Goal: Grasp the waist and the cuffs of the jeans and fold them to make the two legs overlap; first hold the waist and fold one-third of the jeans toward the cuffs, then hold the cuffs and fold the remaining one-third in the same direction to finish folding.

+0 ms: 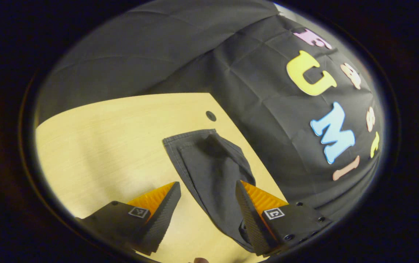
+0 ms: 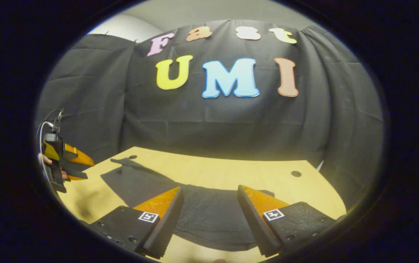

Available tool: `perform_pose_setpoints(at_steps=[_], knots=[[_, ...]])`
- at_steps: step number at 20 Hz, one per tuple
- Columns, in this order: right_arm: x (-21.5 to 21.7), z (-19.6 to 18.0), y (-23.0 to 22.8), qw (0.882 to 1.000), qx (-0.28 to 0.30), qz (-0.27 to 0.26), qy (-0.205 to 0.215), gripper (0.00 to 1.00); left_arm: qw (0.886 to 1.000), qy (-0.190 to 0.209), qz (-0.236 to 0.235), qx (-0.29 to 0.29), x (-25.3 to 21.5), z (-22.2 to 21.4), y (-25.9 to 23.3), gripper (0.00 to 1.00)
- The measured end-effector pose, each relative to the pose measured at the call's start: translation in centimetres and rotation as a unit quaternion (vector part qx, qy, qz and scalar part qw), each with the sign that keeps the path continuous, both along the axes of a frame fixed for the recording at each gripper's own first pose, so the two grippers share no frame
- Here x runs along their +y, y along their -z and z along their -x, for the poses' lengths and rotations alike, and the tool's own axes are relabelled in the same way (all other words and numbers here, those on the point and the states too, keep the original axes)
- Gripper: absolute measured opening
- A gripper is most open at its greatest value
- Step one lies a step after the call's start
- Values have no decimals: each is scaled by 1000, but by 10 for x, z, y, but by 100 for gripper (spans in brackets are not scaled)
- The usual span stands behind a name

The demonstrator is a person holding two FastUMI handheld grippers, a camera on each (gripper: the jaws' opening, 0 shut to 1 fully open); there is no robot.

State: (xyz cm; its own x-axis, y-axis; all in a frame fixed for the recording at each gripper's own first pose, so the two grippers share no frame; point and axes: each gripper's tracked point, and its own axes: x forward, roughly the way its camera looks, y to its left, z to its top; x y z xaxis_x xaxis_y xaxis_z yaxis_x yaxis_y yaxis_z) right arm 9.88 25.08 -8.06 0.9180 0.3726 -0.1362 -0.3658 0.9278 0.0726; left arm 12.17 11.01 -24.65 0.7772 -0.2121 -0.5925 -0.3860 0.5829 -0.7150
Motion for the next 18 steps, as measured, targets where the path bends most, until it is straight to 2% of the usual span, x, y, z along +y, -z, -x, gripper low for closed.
perform_pose_setpoints(at_steps=[1,4,8,9,13,16,18], knots=[[-15,2,-9,1000,-10,2,21,84,1000,1,10,10,8,-5,12,98],[-54,10,-27,997,-24,0,72,88,999,10,20,40,21,-22,43,98],[-84,21,-43,992,-32,-17,117,84,997,13,33,66,27,-42,64,98],[-88,21,-42,991,-29,-14,126,88,997,12,36,71,28,-46,68,98],[-92,21,-32,990,-10,-4,137,87,995,1,41,88,36,-59,85,98],[-93,17,-38,990,-15,10,138,87,995,-10,62,81,37,-73,87,100],[-90,10,-39,990,-15,13,136,87,994,-8,80,73,31,-81,85,97]])
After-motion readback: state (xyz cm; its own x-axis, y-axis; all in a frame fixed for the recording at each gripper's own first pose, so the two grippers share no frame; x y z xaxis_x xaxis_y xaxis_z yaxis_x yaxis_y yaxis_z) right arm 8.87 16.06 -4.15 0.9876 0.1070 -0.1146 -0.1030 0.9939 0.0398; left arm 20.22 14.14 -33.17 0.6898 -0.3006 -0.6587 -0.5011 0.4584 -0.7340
